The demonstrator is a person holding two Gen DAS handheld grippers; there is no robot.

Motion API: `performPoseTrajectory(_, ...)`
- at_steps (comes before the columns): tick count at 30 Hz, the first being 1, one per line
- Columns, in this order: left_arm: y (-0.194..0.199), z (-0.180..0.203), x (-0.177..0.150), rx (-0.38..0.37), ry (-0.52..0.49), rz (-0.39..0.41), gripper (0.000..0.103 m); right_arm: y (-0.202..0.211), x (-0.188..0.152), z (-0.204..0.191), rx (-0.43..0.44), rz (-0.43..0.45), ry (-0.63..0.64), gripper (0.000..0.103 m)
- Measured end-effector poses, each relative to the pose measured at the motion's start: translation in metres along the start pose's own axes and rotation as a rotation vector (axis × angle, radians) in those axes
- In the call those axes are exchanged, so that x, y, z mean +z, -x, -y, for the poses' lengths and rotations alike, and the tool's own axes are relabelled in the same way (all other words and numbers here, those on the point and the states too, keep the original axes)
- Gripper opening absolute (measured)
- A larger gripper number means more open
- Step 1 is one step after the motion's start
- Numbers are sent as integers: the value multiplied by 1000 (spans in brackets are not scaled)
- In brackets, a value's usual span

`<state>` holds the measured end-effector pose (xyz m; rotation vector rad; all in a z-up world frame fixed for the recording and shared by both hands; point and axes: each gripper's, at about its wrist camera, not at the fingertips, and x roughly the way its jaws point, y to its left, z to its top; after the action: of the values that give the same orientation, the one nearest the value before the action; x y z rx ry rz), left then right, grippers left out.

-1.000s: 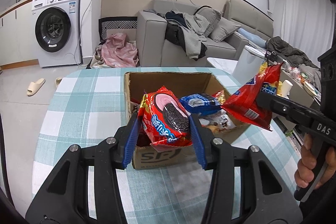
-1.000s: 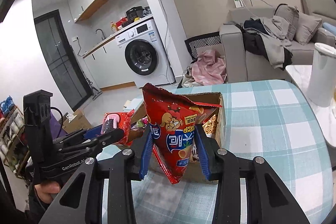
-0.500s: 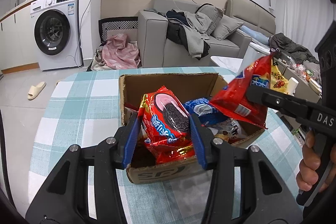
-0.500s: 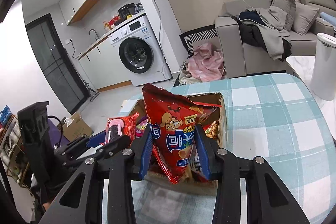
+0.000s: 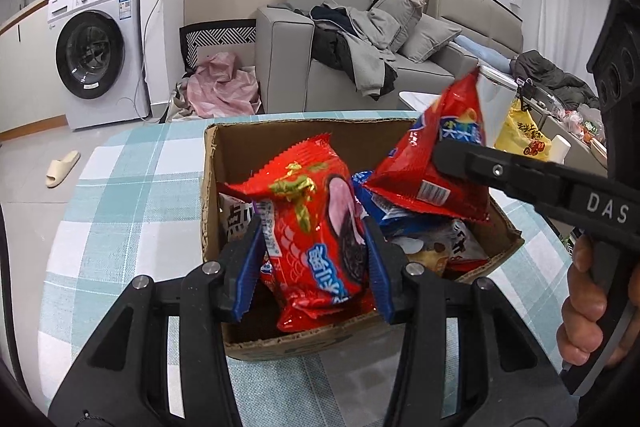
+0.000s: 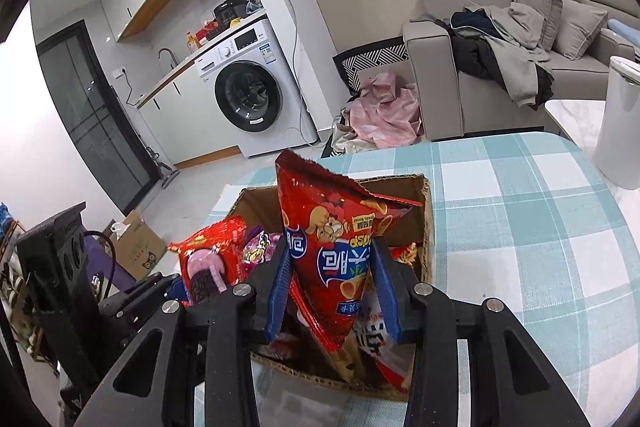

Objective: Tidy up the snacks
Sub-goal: 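Open both tools to drop the cake pack and chip bag into the box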

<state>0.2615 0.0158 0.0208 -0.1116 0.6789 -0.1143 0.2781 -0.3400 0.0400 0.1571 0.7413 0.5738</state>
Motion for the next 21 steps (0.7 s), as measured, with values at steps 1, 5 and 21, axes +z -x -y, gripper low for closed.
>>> performPoseTrajectory(1, -2, 0, 0, 3, -4, -1, 44, -2, 1, 0, 1, -1, -4, 39)
performPoseTrajectory(5, -5, 0, 1, 10, -10, -7, 44, -9, 3, -5, 1, -12, 3, 39)
performPoseTrajectory(21, 51, -11, -8, 32, 24, 71, 103, 32, -27, -3, -53, 43, 105, 94)
